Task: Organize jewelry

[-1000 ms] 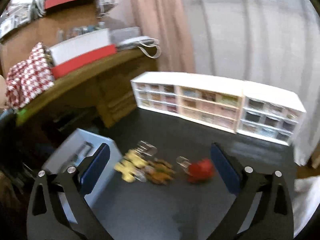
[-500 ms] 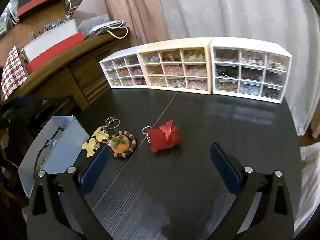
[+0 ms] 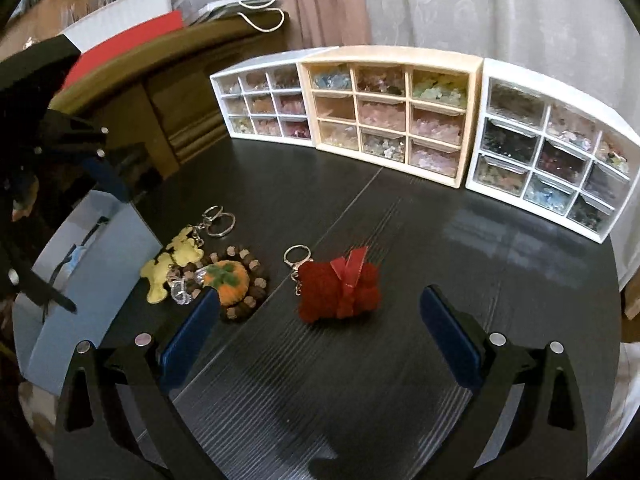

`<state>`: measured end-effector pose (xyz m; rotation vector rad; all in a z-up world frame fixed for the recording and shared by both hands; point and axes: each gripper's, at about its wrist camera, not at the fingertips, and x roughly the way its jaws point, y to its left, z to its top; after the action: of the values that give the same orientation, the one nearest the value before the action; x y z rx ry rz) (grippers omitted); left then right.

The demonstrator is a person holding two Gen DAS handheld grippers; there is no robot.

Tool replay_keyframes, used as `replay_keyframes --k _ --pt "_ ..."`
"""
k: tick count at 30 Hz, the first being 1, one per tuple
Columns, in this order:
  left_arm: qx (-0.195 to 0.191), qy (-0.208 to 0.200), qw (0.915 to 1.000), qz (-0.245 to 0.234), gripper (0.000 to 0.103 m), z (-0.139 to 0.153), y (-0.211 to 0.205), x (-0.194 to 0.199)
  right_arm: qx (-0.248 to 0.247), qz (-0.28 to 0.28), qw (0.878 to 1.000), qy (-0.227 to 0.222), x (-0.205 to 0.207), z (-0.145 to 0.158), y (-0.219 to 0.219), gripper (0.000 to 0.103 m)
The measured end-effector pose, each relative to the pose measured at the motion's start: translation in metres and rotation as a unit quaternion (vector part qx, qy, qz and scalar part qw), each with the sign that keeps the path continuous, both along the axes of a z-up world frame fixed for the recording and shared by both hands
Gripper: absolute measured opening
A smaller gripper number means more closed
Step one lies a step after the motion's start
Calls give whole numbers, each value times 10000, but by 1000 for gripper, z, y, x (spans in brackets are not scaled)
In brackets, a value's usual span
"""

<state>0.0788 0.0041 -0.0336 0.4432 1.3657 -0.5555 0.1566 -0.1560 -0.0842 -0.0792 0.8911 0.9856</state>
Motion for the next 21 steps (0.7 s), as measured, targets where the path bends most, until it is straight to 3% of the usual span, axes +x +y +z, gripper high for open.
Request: replay_keyframes --k 7,13,21 --pt "186 781 9964 256 99 -31 -5 27 -27 5 9999 146 11 -6 7 96" --pt "412 1090 9929 236 99 -45 -3 33 -224 -172 9994 200 22 -13 12 96" --pt "866 1113 9887 502 91 -64 6 33 -468 -173 9986 194 23 -17 20 92"
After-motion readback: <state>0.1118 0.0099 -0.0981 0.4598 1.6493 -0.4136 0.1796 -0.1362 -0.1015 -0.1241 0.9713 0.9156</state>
